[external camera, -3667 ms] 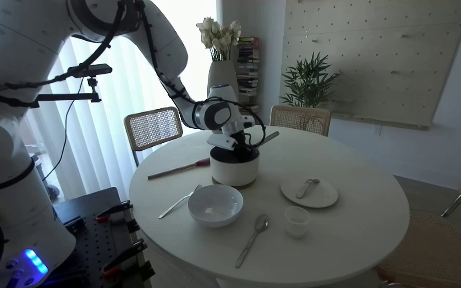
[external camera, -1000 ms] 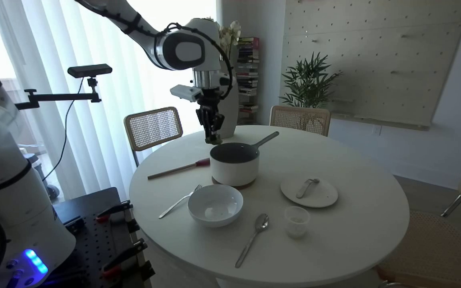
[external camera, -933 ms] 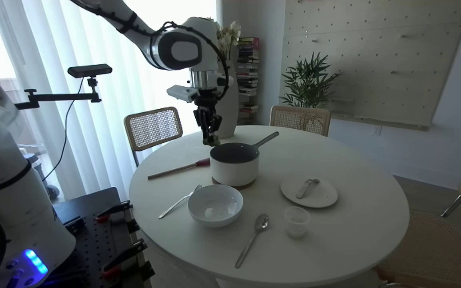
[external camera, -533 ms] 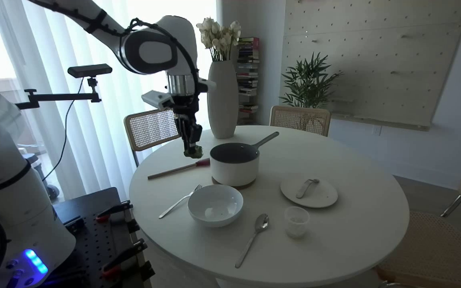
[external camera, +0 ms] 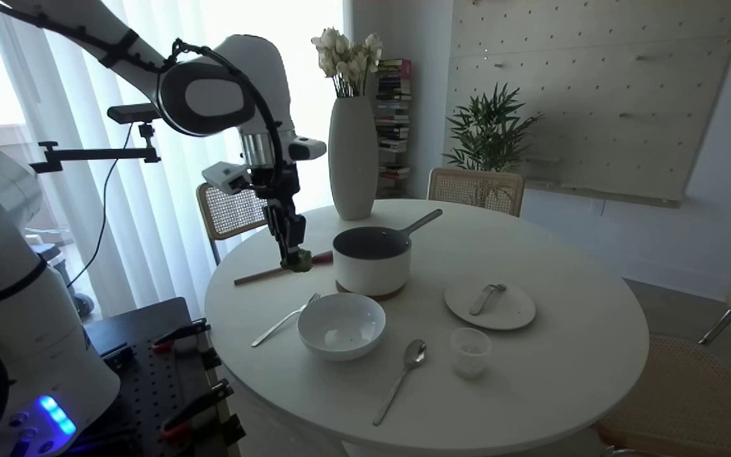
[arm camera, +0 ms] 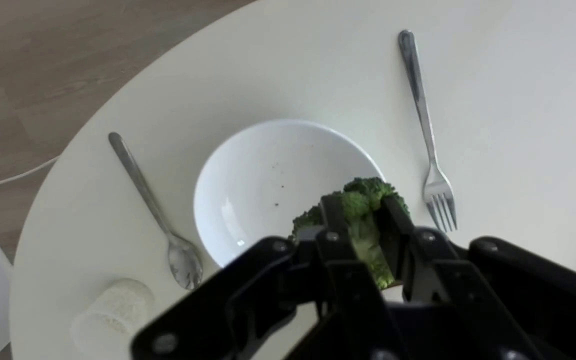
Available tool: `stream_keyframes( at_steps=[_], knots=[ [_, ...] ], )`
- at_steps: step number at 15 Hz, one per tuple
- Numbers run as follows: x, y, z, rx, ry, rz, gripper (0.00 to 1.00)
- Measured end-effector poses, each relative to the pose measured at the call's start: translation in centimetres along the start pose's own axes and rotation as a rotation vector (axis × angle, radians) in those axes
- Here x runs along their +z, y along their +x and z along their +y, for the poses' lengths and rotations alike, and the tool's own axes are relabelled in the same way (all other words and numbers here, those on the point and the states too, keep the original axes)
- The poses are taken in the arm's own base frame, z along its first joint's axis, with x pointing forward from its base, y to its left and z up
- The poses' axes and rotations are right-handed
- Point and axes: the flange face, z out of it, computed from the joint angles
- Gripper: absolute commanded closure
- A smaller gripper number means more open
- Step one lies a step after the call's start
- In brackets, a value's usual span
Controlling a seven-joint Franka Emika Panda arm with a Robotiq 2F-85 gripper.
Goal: Remove the object from white pot and put it in the white bowl
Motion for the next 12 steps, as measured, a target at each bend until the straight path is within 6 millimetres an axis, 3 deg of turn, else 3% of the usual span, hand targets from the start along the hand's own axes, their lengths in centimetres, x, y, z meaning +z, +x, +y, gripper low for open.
stream_keyframes(
  at_steps=[5,12],
  knots=[
    [0.4,0.5,2.0,0.057,-0.057,0.052,0.94],
    [3.5,1.1,2.8,0.05,-0.06,0.063,0.94]
  ],
)
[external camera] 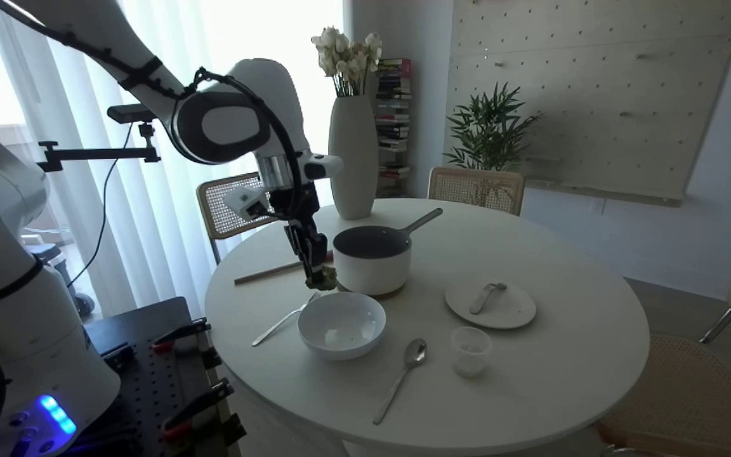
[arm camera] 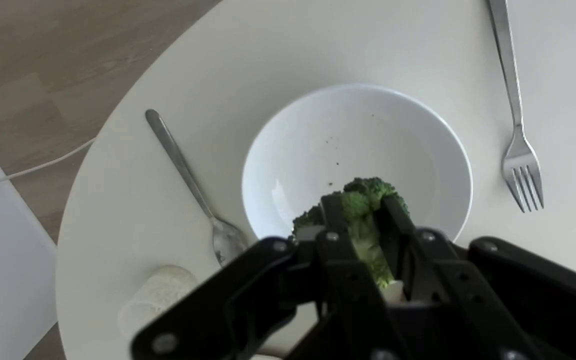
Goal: Remove the object from white pot and put it in the white bowl
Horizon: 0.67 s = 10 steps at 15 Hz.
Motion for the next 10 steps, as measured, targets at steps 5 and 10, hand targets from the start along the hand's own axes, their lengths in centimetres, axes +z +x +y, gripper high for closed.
stream_keyframes(
  at_steps=[5,10],
  knots=[
    [2.7,0.0,-0.4,-0.012,0.012,-0.021,0.94],
    [4.5,-0.2,-0.7,-0.031,-0.027,-0.025,0.94]
  ],
)
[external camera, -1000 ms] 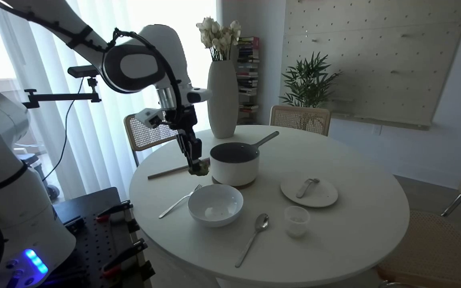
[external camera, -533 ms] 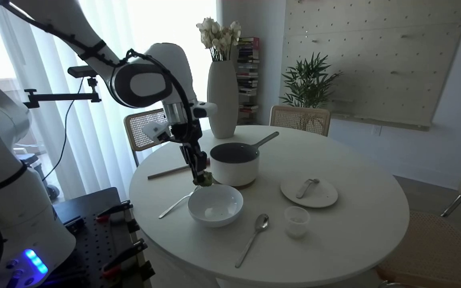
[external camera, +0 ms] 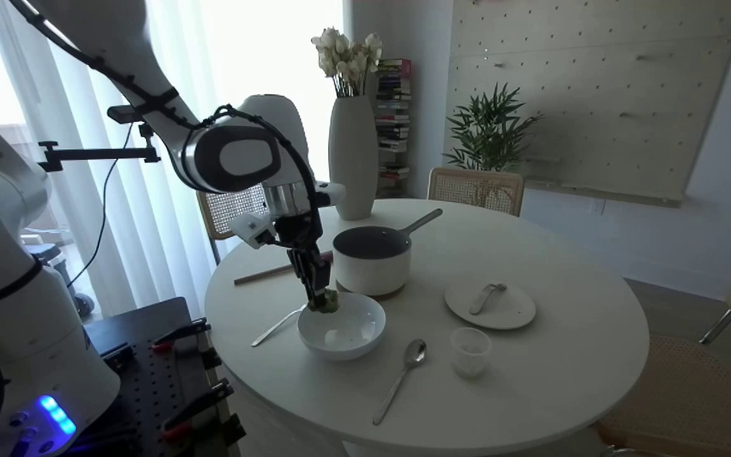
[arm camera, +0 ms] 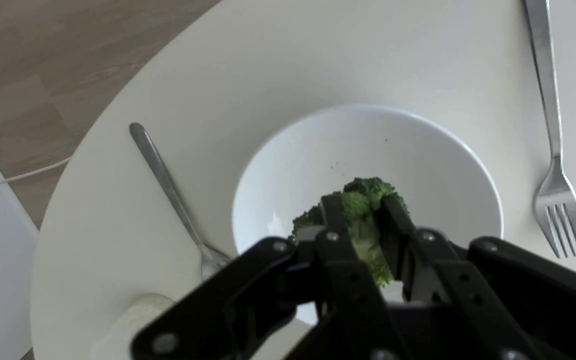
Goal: Remove the object from white pot and put it in the white bowl
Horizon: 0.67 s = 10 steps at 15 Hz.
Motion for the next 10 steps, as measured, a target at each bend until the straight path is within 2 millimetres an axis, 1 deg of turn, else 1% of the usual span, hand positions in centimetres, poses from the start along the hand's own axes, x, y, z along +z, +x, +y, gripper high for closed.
stream_keyframes(
  at_steps=[5,10],
  knots=[
    [1.6,-0.4,-0.5,-0.002,-0.03,-0.019,0.94],
    [2.3,-0.2,-0.9,-0.008,-0.05,-0.001,0.94]
  ],
)
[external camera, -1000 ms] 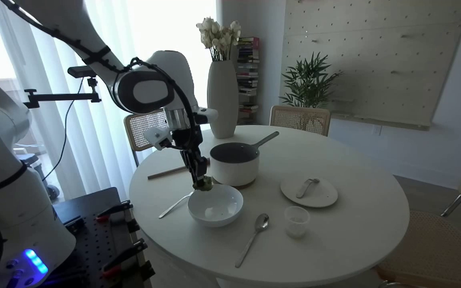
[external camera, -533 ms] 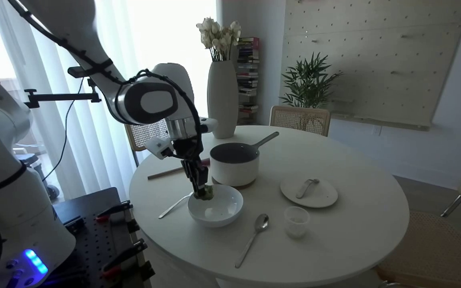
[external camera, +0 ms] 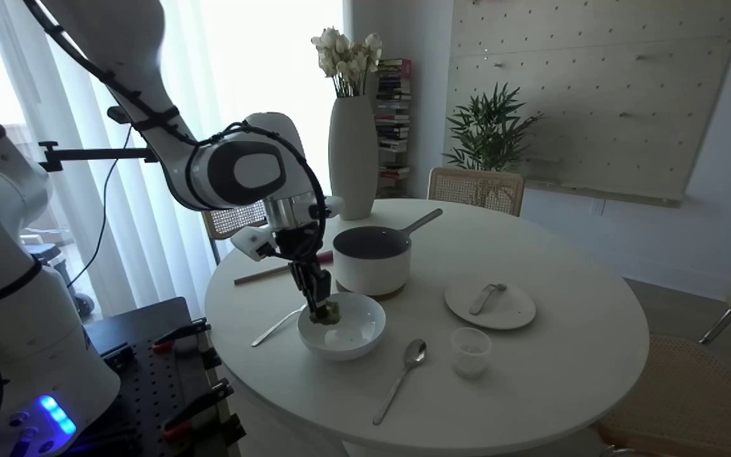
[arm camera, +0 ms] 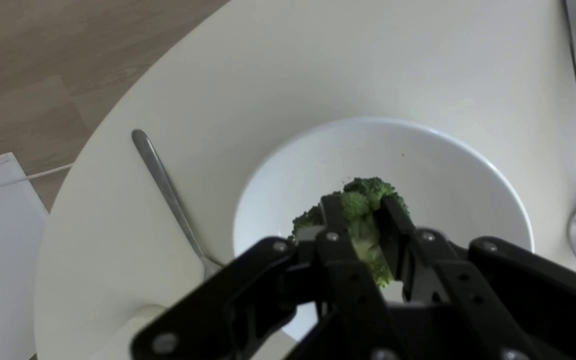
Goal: Remove the object from white pot and put it in the white bowl
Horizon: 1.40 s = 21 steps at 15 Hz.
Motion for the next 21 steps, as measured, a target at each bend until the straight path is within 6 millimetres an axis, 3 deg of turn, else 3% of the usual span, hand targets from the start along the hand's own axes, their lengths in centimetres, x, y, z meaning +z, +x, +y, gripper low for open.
stream_keyframes(
  at_steps=[11,12,14,19,21],
  knots=[
    [2.6,1.6,-0.5,0.001,-0.011,-0.005,0.94],
    [2.9,1.7,-0.6,0.002,-0.01,-0.009,0.52],
    [3.4,1.9,-0.7,0.005,-0.01,-0.015,0.44],
    [3.8,2.5,-0.5,-0.004,-0.015,-0.012,0.06],
    [3.7,2.6,-0.4,-0.002,-0.02,-0.006,0.0]
  ],
)
